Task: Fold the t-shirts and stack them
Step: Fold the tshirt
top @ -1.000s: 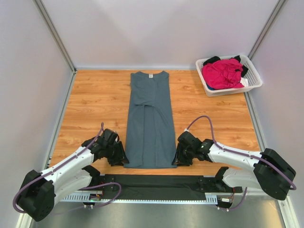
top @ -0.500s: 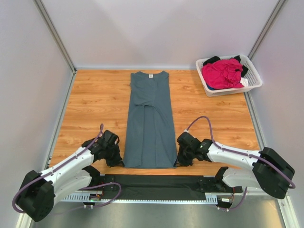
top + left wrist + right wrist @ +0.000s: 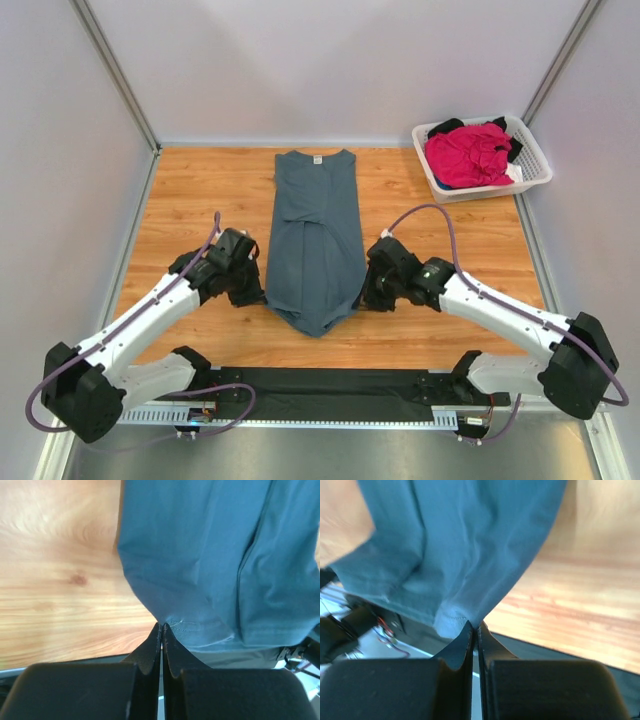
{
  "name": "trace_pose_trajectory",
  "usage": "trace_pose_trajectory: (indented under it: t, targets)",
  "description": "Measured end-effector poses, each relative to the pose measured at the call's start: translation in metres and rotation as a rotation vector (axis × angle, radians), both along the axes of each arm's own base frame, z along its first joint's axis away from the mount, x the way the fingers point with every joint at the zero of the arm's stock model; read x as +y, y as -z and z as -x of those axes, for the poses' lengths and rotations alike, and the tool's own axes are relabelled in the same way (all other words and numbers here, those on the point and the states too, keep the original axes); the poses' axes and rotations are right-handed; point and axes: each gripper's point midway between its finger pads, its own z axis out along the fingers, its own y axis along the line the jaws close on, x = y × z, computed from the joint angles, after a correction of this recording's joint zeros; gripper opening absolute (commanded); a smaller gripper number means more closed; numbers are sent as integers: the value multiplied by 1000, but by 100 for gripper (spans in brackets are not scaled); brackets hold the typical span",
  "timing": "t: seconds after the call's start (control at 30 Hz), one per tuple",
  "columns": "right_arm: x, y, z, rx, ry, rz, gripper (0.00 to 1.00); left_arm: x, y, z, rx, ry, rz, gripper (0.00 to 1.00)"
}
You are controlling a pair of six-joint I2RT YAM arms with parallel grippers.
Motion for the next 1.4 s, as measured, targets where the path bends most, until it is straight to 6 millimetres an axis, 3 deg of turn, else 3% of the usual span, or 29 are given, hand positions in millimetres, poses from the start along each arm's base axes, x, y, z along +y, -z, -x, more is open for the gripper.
trace_pose_trajectory:
  t: [0.13,0.27,0.43,0.6,0.7,0.9,1.13,1.4]
  targets:
    - [-6,-21,-46,-55,63,-6,0,-2,-23,-32,-54,6,-61,0]
    - [-14,-23,-83,-60,93,29,1,4,-33,-65,-75,-27,-112,0]
    - [-17,-20,-126,-40,91,45,1,15,-37,-106,-72,-66,-150,0]
    - [-21,-13,-171,-17,78,58,0,9,-38,-153,-81,-64,-169,0]
    - [-21,-7,-194,-6,60,54,0,8,-31,-171,-73,-66,-180,0]
    - [-25,10,-218,41,40,39,1,8,-9,-208,-35,-74,-203,0]
    - [-29,16,-239,68,29,2,0,4,7,-222,-5,-57,-205,0]
    - [-30,21,-255,88,6,-24,0,-7,5,-240,-33,-23,-174,0]
